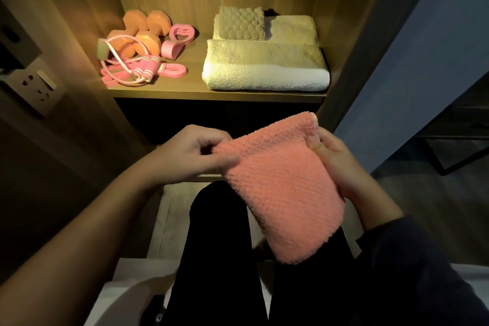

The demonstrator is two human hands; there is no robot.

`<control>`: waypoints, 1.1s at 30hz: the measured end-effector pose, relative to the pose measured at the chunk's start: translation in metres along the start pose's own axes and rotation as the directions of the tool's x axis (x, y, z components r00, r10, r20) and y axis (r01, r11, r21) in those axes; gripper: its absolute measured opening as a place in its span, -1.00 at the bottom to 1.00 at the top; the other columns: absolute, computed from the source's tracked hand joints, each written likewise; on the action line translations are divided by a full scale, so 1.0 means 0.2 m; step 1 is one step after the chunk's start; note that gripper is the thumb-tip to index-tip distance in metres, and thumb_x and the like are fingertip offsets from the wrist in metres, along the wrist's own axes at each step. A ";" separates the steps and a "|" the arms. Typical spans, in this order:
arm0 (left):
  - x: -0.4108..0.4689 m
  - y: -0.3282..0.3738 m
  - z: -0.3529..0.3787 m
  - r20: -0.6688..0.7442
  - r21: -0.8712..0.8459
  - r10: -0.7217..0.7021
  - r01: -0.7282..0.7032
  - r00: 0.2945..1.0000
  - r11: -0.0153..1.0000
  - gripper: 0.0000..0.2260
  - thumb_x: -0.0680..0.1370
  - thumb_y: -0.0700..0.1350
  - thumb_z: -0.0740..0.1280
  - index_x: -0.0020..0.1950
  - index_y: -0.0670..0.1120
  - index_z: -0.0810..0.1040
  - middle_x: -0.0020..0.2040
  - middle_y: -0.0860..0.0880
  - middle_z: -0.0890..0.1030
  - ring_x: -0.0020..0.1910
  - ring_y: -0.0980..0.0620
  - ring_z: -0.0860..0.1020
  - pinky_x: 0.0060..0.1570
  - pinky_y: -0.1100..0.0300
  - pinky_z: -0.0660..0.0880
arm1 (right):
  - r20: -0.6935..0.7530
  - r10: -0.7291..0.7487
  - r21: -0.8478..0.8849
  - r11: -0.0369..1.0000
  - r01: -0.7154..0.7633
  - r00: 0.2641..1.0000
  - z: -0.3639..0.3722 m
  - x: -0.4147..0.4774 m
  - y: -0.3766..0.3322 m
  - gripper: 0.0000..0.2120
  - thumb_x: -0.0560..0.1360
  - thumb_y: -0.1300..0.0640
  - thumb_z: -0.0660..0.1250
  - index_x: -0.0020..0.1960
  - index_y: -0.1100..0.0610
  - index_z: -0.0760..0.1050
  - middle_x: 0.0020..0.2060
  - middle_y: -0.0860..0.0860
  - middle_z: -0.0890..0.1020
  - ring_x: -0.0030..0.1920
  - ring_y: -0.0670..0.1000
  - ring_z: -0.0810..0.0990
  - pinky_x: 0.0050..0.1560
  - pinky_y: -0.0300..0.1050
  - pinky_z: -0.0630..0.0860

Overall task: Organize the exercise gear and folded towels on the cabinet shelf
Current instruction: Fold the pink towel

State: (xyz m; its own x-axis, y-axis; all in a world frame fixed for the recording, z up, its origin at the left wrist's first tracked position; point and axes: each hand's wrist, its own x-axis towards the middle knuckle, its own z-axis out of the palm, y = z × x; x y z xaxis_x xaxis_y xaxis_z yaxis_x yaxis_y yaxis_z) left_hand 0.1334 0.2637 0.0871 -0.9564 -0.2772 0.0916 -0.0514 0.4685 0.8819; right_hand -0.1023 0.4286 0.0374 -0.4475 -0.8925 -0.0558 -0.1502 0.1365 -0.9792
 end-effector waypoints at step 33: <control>-0.15 -0.24 0.42 -0.193 -0.658 -0.590 0.342 0.784 0.671 -0.36 0.43 -0.17 0.50 0.43 0.07 0.30 0.23 0.01 0.53 0.12 0.06 0.59 0.02 0.18 0.56 | -0.282 0.642 0.453 0.745 -0.490 0.713 0.31 0.07 0.28 -0.61 0.68 -0.02 0.10 0.37 0.21 0.35 -0.02 0.09 0.56 -0.07 0.11 0.57 -0.10 0.02 0.56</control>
State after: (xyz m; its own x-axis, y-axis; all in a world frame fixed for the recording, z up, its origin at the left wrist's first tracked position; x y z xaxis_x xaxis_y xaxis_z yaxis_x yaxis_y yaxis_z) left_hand 0.1408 0.3201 0.0024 -0.6642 -0.6557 -0.3590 -0.1729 -0.3324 0.9271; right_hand -0.0629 0.3975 -0.0300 -0.6644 -0.4277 -0.6129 0.5069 0.3448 -0.7900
